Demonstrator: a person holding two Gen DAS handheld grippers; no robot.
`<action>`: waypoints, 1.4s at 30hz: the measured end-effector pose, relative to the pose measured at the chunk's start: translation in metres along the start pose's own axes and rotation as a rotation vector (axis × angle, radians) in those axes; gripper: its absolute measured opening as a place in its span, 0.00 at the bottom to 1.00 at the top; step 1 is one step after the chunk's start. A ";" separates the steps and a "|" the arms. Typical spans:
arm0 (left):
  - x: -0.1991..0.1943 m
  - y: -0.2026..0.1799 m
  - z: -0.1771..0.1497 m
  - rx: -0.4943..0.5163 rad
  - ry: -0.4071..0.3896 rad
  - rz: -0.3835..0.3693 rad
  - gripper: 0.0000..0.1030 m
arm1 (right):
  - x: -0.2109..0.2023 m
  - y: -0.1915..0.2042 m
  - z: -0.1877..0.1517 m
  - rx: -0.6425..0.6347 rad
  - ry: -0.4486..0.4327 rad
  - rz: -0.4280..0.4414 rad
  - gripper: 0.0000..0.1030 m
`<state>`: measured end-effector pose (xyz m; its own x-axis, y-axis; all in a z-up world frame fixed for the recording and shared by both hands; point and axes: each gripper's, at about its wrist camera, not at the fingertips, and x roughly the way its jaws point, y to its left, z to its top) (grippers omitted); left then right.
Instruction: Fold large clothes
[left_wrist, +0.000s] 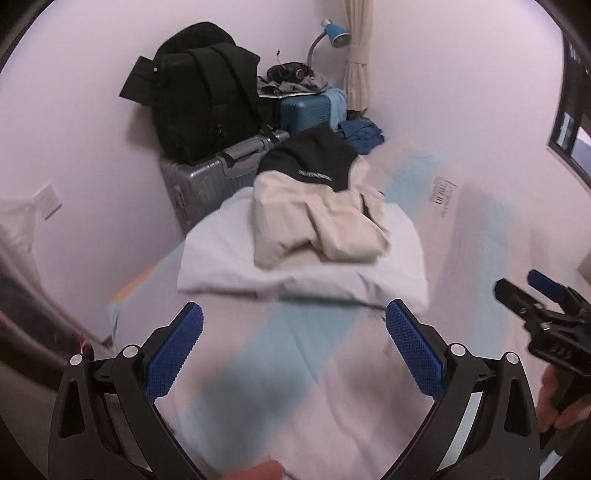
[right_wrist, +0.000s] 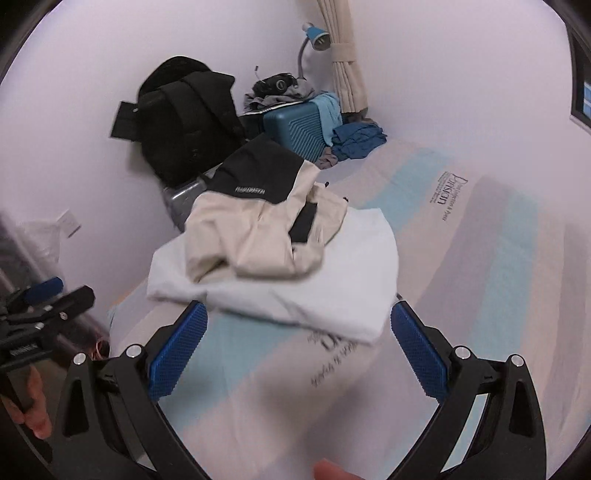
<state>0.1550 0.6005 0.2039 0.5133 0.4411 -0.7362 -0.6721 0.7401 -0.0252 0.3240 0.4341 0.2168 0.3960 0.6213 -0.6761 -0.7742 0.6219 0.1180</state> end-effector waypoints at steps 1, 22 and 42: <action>-0.014 -0.004 -0.013 -0.004 -0.010 -0.007 0.95 | -0.011 0.001 -0.009 -0.014 -0.012 -0.016 0.93; -0.050 0.031 -0.109 0.050 -0.070 -0.133 0.95 | -0.057 0.082 -0.112 -0.015 -0.050 -0.112 0.93; -0.058 0.027 -0.117 0.067 -0.064 -0.111 0.95 | -0.068 0.087 -0.119 -0.027 -0.042 -0.134 0.93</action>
<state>0.0444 0.5356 0.1669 0.6171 0.3847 -0.6864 -0.5731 0.8175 -0.0571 0.1711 0.3890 0.1866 0.5162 0.5533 -0.6538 -0.7259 0.6877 0.0088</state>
